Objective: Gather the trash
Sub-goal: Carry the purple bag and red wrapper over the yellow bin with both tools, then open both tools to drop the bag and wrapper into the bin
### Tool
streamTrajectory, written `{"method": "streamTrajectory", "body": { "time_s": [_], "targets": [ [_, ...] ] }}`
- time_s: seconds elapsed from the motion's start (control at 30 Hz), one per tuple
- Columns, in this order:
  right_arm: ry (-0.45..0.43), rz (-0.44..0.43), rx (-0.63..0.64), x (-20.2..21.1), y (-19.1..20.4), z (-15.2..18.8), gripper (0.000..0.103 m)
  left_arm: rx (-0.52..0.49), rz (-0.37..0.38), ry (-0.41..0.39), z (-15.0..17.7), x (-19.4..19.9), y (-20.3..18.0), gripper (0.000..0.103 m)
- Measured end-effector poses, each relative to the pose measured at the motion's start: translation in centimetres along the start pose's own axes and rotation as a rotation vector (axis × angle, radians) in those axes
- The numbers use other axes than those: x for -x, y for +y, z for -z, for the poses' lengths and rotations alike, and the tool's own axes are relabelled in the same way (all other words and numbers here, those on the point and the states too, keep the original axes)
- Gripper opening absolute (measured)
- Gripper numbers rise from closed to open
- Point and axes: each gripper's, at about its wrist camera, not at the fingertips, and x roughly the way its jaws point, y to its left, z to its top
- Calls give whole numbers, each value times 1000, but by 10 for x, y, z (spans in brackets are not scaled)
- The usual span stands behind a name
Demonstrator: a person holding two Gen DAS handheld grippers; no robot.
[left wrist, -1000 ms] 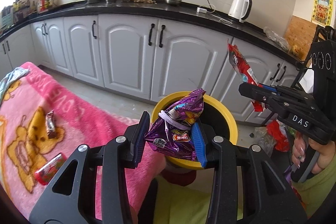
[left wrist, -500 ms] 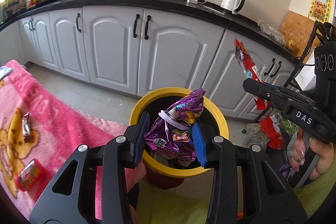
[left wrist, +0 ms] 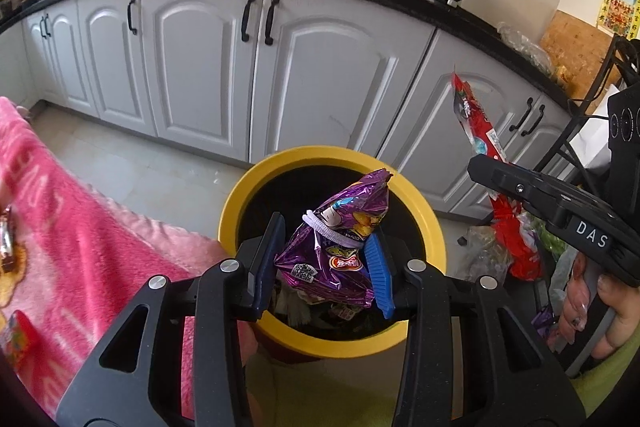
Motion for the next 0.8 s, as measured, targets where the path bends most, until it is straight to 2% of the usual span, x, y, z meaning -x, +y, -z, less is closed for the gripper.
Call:
{"method": "streamTrajectory", "body": {
  "time_s": [0.2,0.43,0.47,0.5,0.53,0.7,0.77,0.8],
  "targets": [
    [53,2,-40,-19,-11,7,15,14,11,43,2,-24,5,33],
    [91,6,-101,-34,-23,12,22,27,11,68,3,-40,10,38],
    [94,7,-115,-35,-26,13,26,30,8,70,4,-41,11,41],
    [92,13,-133,-35,-29,14,37,36,4,73,4,-42,13,42],
    [89,15,-143,-35,-31,14,43,39,3,76,5,-43,14,43],
    [74,21,-170,-32,-37,13,45,61,-16,91,9,-43,21,53],
    [66,26,-169,-30,-37,12,47,61,-27,88,10,-40,23,65],
    [64,27,-169,-29,-37,11,47,62,-30,87,10,-38,24,66]
  ]
}}
